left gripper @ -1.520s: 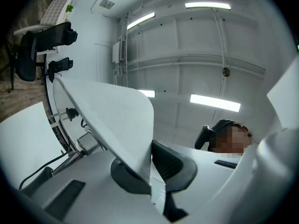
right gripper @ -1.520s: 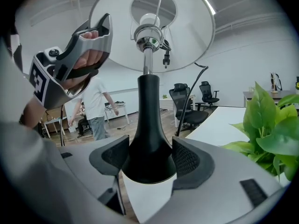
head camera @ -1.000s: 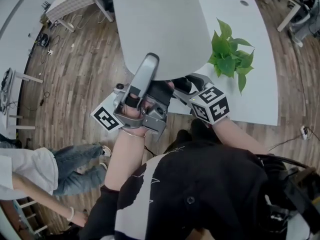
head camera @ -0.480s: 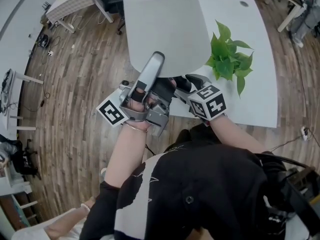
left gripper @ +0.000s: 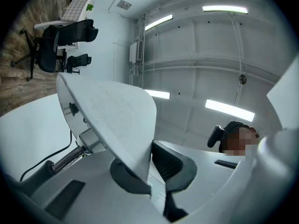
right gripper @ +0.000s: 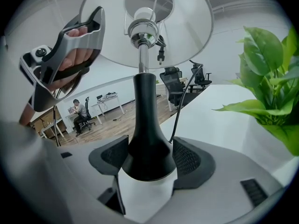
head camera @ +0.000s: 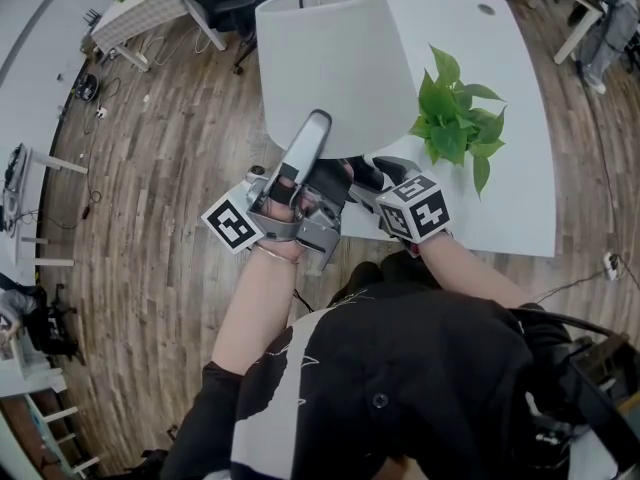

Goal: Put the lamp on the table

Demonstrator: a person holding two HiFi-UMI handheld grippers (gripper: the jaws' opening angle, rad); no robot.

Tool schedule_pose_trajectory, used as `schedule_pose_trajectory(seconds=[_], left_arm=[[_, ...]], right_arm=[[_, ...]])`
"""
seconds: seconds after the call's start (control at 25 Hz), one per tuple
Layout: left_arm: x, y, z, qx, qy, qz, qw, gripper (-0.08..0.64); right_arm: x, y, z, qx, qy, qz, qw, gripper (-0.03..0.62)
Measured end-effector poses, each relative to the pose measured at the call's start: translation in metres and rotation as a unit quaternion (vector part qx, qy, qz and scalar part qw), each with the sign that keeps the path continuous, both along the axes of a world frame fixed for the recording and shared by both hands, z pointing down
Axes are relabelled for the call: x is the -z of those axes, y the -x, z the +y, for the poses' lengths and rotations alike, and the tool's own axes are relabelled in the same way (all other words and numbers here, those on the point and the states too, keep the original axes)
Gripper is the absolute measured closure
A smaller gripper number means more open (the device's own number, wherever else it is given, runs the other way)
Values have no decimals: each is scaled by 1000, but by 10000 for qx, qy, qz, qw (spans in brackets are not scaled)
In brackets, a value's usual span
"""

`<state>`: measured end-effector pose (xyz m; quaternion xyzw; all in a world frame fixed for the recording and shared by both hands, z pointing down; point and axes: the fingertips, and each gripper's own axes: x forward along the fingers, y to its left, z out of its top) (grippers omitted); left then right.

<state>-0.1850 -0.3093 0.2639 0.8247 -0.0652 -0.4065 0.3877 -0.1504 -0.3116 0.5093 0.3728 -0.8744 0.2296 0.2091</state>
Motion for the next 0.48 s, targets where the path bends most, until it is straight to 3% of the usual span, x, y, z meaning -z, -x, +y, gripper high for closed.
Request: schedule_pose_trajectory(seconds=[0.48], left_arm=[[-13, -15, -14, -11, 199, -144, 9997, 544]], right_arm=[[-12, -9, -2, -50, 137, 48, 9999, 291]])
